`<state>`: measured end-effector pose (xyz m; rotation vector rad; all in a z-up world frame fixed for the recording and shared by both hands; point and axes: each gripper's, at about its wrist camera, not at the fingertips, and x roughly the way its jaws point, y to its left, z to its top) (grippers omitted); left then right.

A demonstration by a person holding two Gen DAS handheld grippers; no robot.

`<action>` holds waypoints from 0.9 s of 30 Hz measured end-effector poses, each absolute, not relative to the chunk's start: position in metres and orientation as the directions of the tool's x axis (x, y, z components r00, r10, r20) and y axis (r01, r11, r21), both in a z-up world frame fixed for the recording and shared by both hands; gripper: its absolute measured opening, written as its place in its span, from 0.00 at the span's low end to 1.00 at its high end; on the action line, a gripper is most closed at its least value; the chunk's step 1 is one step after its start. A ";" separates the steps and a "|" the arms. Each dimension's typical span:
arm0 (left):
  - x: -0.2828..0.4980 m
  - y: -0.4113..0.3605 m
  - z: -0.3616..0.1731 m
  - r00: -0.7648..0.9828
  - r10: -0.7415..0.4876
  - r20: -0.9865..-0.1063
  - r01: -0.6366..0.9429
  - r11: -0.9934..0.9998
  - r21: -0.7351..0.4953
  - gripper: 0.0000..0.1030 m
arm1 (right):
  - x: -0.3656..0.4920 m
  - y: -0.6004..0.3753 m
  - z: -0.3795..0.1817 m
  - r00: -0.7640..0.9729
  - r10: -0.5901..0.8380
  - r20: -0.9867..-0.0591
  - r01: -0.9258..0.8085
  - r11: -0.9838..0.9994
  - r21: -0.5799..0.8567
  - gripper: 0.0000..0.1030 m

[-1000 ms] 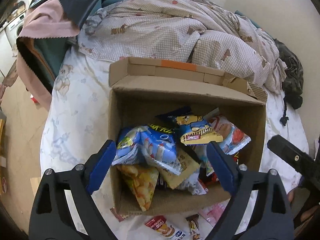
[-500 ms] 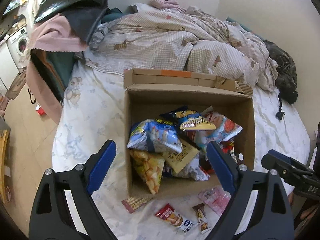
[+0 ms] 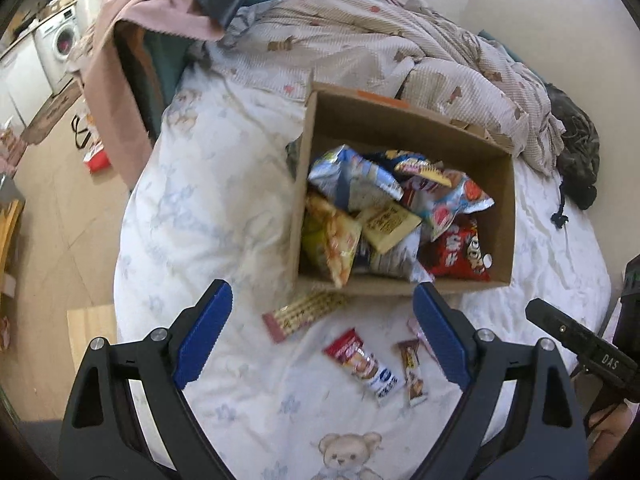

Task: Organize snacks
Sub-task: 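Withdraw both grippers from the box toward the small bars on the sheet, then grasp the brown chocolate bar with the right gripper while the left grasps the rice cake packet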

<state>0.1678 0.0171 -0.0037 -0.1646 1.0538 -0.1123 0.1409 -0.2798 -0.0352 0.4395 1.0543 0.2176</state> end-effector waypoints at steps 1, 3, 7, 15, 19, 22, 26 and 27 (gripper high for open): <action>0.164 0.018 -0.005 0.488 -0.169 -0.856 0.010 0.982 -0.188 0.87 | 0.138 -0.280 -0.037 0.479 0.373 -0.794 0.038 0.895 0.444 0.91; 0.157 0.021 -0.009 0.483 -0.163 -0.860 0.002 0.983 -0.185 0.87 | 0.133 -0.279 -0.039 0.473 0.365 -0.802 0.044 0.899 0.435 0.91; 0.147 0.025 -0.021 0.455 -0.158 -0.876 -0.016 0.983 -0.186 0.87 | 0.128 -0.279 -0.049 0.447 0.349 -0.823 0.076 0.902 0.424 0.91; 0.139 0.019 -0.036 0.407 -0.158 -0.900 -0.019 0.983 -0.181 0.87 | 0.132 -0.274 -0.069 0.373 0.319 -0.871 0.115 0.916 0.385 0.91; 0.141 0.018 -0.039 0.407 -0.134 -0.903 -0.031 0.986 -0.161 0.87 | 0.135 -0.275 -0.077 0.345 0.321 -0.882 0.135 0.913 0.386 0.91; 0.143 0.022 -0.044 0.401 -0.108 -0.910 -0.056 0.988 -0.142 0.87 | 0.138 -0.276 -0.086 0.321 0.318 -0.892 0.163 0.909 0.383 0.91; 0.146 0.031 -0.055 0.365 -0.087 -0.927 -0.106 0.985 -0.134 0.87 | 0.140 -0.274 -0.100 0.265 0.314 -0.912 0.181 0.913 0.367 0.91; 0.147 0.035 -0.058 0.354 -0.090 -0.931 -0.121 0.983 -0.141 0.87 | 0.141 -0.271 -0.104 0.244 0.308 -0.919 0.172 0.919 0.354 0.91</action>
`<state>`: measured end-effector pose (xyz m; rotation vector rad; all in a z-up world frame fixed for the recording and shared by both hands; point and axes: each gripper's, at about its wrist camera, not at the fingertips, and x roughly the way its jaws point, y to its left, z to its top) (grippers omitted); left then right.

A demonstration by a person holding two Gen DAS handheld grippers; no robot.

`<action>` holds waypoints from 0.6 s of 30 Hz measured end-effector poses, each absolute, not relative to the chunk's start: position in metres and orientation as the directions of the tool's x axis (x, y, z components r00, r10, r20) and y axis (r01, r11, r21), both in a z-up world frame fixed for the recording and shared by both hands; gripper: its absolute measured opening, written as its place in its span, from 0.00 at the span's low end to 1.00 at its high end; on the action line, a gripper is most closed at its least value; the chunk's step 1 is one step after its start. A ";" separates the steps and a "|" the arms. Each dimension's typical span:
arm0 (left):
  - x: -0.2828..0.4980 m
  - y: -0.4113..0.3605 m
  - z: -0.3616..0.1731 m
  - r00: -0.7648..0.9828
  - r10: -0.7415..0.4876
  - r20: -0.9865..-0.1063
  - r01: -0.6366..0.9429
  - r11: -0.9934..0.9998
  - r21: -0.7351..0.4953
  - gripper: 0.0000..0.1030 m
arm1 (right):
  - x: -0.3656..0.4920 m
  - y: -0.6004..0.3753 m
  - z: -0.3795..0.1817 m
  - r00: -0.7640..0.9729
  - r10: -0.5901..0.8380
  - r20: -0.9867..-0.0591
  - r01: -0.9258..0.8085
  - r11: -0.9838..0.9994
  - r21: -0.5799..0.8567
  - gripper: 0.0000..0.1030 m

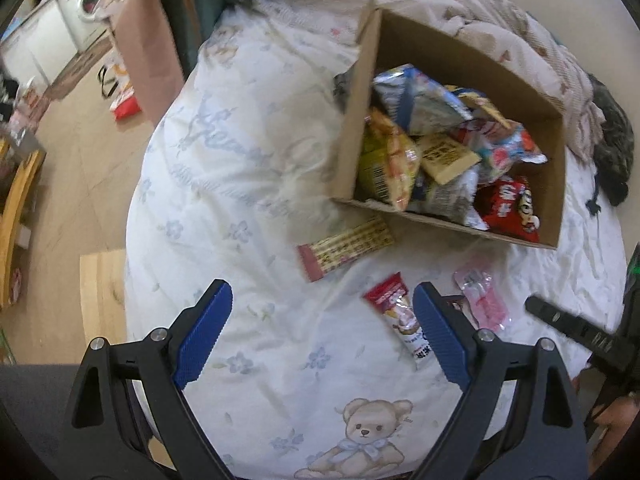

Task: Organize snacks
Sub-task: 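Grasp the brown chocolate bar with the right gripper while the left grasps the rice cake packet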

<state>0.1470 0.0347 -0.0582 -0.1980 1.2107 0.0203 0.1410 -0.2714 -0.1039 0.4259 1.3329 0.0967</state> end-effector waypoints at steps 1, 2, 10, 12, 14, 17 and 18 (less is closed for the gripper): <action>0.148 0.038 -0.061 0.345 -0.093 -0.934 -0.135 0.980 -0.148 0.87 | 0.142 -0.267 -0.109 0.217 0.305 -0.927 0.161 0.926 0.342 0.91; 0.148 0.040 -0.062 0.337 -0.095 -0.937 -0.147 0.977 -0.153 0.87 | 0.142 -0.259 -0.115 0.189 0.303 -0.934 0.141 0.933 0.331 0.88; 0.148 0.037 -0.071 0.302 -0.117 -0.946 -0.165 0.971 -0.172 0.87 | 0.148 -0.200 -0.150 0.059 0.280 -0.958 -0.028 0.960 0.279 0.49; 0.146 0.034 -0.070 0.305 -0.117 -0.945 -0.148 0.975 -0.168 0.87 | 0.149 -0.198 -0.156 0.043 0.303 -0.952 -0.010 0.953 0.303 0.41; 0.145 0.032 -0.070 0.306 -0.120 -0.945 -0.137 0.976 -0.169 0.87 | 0.151 -0.197 -0.162 0.033 0.303 -0.953 0.004 0.953 0.303 0.38; 0.145 0.030 -0.072 0.300 -0.120 -0.947 -0.132 0.977 -0.166 0.87 | 0.154 -0.191 -0.164 0.043 0.270 -0.962 -0.027 0.963 0.269 0.17; 0.146 0.029 -0.074 0.295 -0.118 -0.948 -0.131 0.978 -0.163 0.87 | 0.156 -0.189 -0.163 0.050 0.276 -0.960 -0.036 0.961 0.275 0.17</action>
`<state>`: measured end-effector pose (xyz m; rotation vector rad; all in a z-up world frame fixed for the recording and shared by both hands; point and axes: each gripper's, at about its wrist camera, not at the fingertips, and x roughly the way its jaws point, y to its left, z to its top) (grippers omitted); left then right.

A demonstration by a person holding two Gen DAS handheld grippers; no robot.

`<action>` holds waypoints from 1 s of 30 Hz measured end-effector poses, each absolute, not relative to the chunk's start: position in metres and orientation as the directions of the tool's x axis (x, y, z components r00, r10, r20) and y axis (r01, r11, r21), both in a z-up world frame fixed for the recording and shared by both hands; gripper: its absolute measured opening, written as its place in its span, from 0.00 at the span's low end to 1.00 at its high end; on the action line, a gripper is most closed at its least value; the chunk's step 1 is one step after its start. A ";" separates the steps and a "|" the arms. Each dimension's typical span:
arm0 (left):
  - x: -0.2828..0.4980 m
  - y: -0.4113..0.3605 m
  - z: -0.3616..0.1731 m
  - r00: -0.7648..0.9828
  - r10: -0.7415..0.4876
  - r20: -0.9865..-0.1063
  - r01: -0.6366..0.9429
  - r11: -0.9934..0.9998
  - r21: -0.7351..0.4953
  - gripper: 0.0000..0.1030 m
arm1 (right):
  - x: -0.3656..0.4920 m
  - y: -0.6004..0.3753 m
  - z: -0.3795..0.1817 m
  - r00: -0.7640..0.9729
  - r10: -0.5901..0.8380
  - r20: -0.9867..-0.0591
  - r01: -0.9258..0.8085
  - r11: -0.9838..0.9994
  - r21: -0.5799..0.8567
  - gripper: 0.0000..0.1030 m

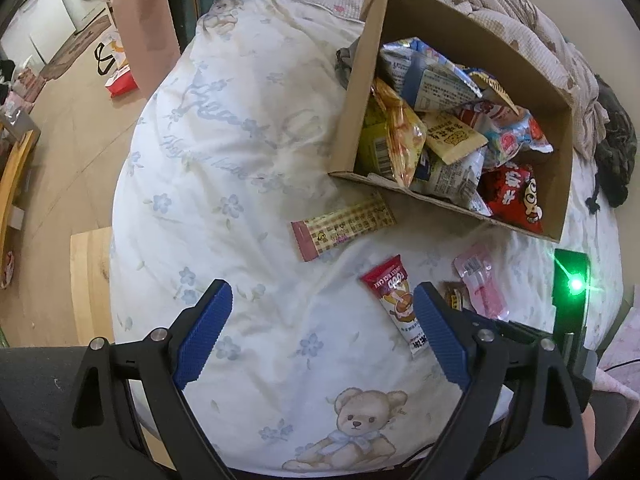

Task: Organize snacks
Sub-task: 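Grasp the brown chocolate bar with the right gripper while the left grasps the rice cake packet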

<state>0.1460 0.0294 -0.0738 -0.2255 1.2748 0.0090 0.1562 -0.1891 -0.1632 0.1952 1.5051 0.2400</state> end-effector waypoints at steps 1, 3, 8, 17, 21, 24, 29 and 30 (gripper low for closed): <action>0.146 0.029 -0.075 0.292 -0.117 -0.949 -0.133 0.978 -0.162 0.87 | 0.155 -0.184 -0.162 0.051 0.290 -0.956 -0.065 0.956 0.287 0.17; 0.147 0.028 -0.076 0.288 -0.119 -0.950 -0.136 0.977 -0.163 0.87 | 0.152 -0.173 -0.160 0.035 0.325 -0.945 -0.104 0.942 0.320 0.17; 0.145 0.026 -0.081 0.288 -0.088 -0.954 -0.125 0.984 -0.129 0.87 | 0.142 -0.168 -0.150 0.013 0.419 -0.908 -0.099 0.904 0.416 0.17; 0.145 -0.015 -0.128 0.190 -0.063 -0.980 -0.062 0.995 -0.076 0.87 | 0.150 -0.241 -0.108 0.230 0.399 -0.888 0.082 0.901 0.426 0.17; 0.145 -0.042 -0.151 0.155 -0.059 -0.986 0.006 0.998 -0.059 0.87 | 0.150 -0.265 -0.106 0.253 0.399 -0.881 0.122 0.890 0.438 0.17; 0.144 -0.053 -0.170 0.112 -0.031 -0.993 0.032 0.999 -0.027 0.84 | 0.145 -0.268 -0.110 0.245 0.402 -0.882 0.132 0.888 0.441 0.17; 0.143 -0.049 -0.177 0.115 0.003 -0.993 0.029 1.000 0.006 0.64 | 0.143 -0.262 -0.108 0.248 0.403 -0.881 0.118 0.890 0.440 0.17; 0.142 -0.048 -0.177 0.118 0.000 -0.993 0.032 0.999 0.004 0.58 | 0.144 -0.260 -0.109 0.248 0.402 -0.881 0.115 0.891 0.439 0.17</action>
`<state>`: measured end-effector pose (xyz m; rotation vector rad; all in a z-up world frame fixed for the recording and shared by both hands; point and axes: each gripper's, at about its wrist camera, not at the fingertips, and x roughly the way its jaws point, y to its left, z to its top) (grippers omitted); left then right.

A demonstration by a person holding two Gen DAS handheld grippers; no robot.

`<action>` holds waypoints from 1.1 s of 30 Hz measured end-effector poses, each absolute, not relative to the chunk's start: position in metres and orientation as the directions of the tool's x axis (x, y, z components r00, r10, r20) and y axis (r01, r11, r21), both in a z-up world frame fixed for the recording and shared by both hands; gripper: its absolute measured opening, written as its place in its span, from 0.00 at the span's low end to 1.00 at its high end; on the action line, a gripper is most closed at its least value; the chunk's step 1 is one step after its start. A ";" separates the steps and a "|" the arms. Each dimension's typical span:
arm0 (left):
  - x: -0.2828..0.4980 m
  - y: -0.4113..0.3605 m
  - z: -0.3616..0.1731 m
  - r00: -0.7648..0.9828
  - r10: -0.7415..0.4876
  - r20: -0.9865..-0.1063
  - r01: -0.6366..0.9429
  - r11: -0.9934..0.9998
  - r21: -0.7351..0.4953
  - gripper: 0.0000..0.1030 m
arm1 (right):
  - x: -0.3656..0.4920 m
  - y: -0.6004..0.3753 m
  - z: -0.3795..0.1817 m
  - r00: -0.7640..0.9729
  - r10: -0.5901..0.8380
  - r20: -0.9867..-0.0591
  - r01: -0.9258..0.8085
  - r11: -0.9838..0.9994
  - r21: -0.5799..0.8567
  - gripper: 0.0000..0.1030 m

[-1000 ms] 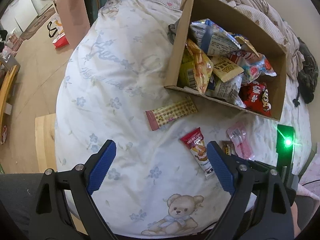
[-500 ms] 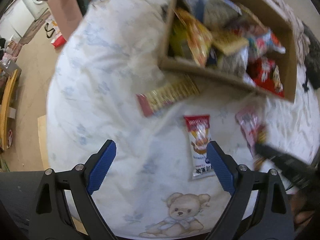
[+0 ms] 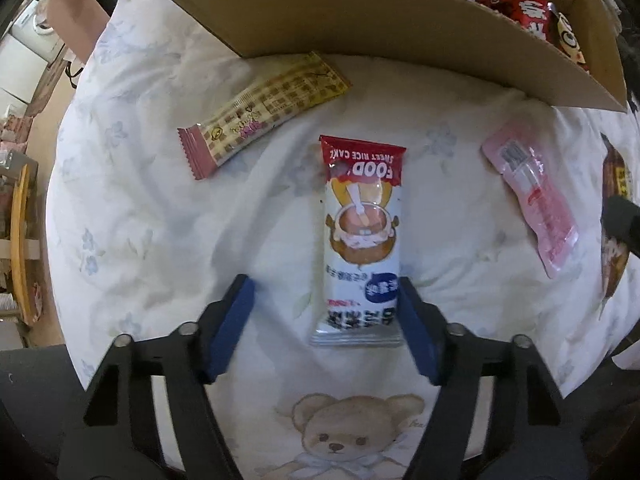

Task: Organize snacks
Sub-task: 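Grasp the brown chocolate bar with the right gripper while the left grasps the rice cake packet, then lift both packets and carry them toward the box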

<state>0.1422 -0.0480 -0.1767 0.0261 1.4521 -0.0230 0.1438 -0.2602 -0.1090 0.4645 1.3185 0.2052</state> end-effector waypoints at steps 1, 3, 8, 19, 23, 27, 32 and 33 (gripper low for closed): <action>0.142 -0.048 -0.176 0.122 0.002 -0.993 0.034 0.999 0.007 0.52 | 0.144 -0.259 -0.109 0.248 0.400 -0.883 0.110 0.893 0.435 0.17; 0.141 -0.046 -0.175 0.127 0.002 -0.992 0.034 0.999 0.006 0.44 | 0.144 -0.258 -0.109 0.245 0.404 -0.881 0.106 0.892 0.439 0.17; 0.139 -0.038 -0.159 0.156 0.014 -0.988 0.025 1.000 0.018 0.28 | 0.142 -0.256 -0.110 0.237 0.400 -0.885 0.092 0.898 0.430 0.17; 0.140 -0.015 -0.139 0.232 0.056 -0.971 -0.040 0.998 0.048 0.25 | 0.143 -0.252 -0.109 0.242 0.402 -0.883 0.074 0.900 0.430 0.17; 0.137 -0.016 -0.137 0.251 0.055 -0.966 -0.036 0.998 0.048 0.25 | 0.142 -0.251 -0.106 0.250 0.397 -0.883 0.063 0.904 0.424 0.17; 0.133 -0.022 -0.129 0.271 0.050 -0.961 -0.038 0.998 0.042 0.25 | 0.140 -0.254 -0.105 0.254 0.397 -0.882 0.067 0.903 0.425 0.17; 0.120 -0.024 -0.112 0.331 0.070 -0.941 -0.031 0.997 0.064 0.25 | 0.138 -0.256 -0.100 0.267 0.405 -0.874 0.063 0.898 0.436 0.17; 0.116 -0.024 -0.107 0.350 0.067 -0.934 -0.032 0.998 0.060 0.25 | 0.138 -0.257 -0.099 0.271 0.409 -0.872 0.059 0.897 0.439 0.17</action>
